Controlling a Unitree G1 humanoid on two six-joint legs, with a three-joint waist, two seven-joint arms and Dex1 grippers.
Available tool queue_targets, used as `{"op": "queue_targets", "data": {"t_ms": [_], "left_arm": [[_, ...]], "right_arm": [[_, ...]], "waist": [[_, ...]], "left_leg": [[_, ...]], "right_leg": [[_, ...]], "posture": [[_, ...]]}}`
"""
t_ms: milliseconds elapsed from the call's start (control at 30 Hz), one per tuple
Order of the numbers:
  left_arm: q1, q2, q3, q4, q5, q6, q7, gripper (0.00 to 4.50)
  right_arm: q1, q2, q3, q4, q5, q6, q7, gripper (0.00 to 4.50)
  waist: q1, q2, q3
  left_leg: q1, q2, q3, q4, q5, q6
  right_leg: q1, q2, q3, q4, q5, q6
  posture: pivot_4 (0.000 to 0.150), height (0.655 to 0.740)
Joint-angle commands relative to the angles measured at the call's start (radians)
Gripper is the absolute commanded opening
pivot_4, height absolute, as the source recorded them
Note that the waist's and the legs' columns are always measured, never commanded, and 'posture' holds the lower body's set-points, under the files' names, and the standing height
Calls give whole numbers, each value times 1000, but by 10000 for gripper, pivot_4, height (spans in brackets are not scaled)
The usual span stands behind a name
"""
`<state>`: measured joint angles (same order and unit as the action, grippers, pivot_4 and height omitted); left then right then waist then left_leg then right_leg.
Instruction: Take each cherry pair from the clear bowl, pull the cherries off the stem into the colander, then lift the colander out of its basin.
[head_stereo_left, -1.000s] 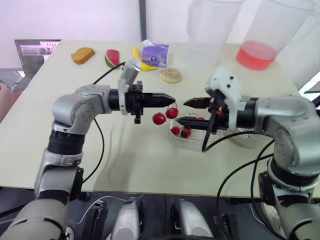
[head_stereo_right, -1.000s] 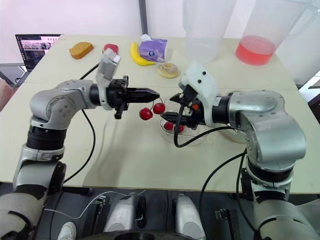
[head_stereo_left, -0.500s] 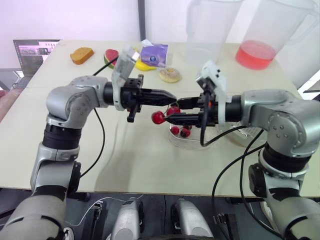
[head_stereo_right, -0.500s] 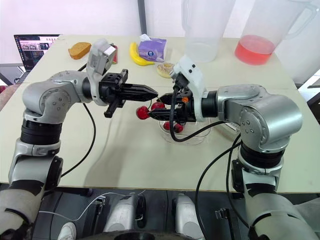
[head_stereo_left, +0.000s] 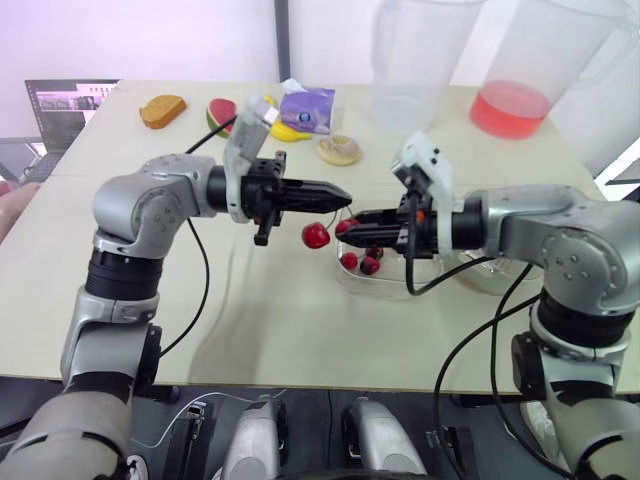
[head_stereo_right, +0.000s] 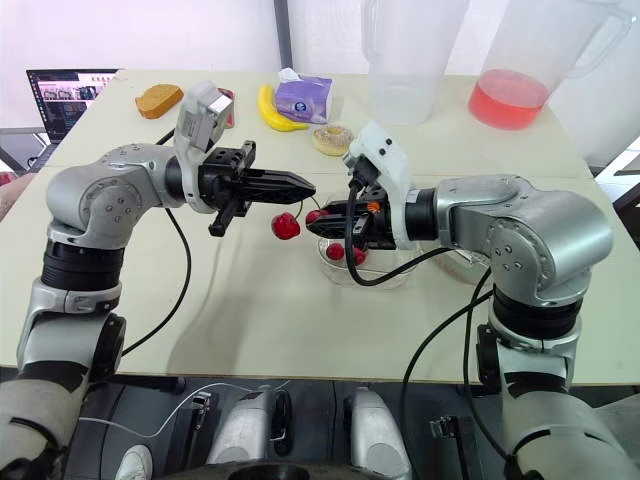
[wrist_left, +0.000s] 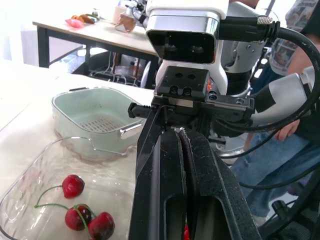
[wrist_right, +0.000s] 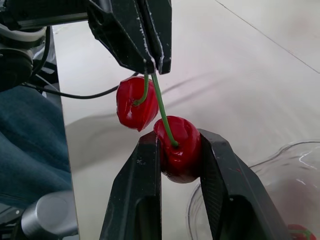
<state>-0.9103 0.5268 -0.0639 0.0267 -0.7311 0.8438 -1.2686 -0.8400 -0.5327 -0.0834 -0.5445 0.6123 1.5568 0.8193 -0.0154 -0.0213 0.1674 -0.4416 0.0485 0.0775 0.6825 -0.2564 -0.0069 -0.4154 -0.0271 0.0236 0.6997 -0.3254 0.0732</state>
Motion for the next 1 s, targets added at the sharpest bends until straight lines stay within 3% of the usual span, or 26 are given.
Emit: {"op": "queue_targets", "data": {"t_ms": [33,233,433,567,767,1000], "left_arm": [[-24,-7,46,-8,-34,-4,4,0],[-21,-11,59,-13,-36,7,24,0],[-11,-3,70,-24,-41,19,42,0],[-3,-3,70,-21,-33,16,56,0],[24,-2,75,-41,-32,18,94,0],[47,-8,82,-73,-40,22,149,0]], "right_arm": [[25,-43,20,-12,29,-22,-18,5569],[113,-99,63,-29,46,-56,-59,5569],[114,-68,-42,-36,90,-20,-116,5569],[118,-79,-192,-19,88,21,-172,5569],[249,-215,-374,41,-51,5,-310,5569],[416,-192,-457,21,-161,-29,-448,5569]], "waist": [[1,0,0],[1,0,0],[-1,0,1],[4,0,1],[6,0,1],[-4,1,0]], "left_leg": [[0,0,0,0,0,0],[0,0,0,0,0,0],[0,1,0,0,0,0],[-1,1,0,0,0,0],[-1,0,0,0,0,1],[0,1,0,-2,0,0]], "right_leg": [[0,0,0,0,0,0],[0,0,0,-1,0,0],[0,1,1,-1,0,0],[0,0,0,-1,0,0],[1,-1,0,-2,0,0],[0,1,2,-2,0,0]], "posture": [[1500,7400],[1500,7400],[1500,7400],[1500,7400],[1500,7400],[1500,7400]]}}
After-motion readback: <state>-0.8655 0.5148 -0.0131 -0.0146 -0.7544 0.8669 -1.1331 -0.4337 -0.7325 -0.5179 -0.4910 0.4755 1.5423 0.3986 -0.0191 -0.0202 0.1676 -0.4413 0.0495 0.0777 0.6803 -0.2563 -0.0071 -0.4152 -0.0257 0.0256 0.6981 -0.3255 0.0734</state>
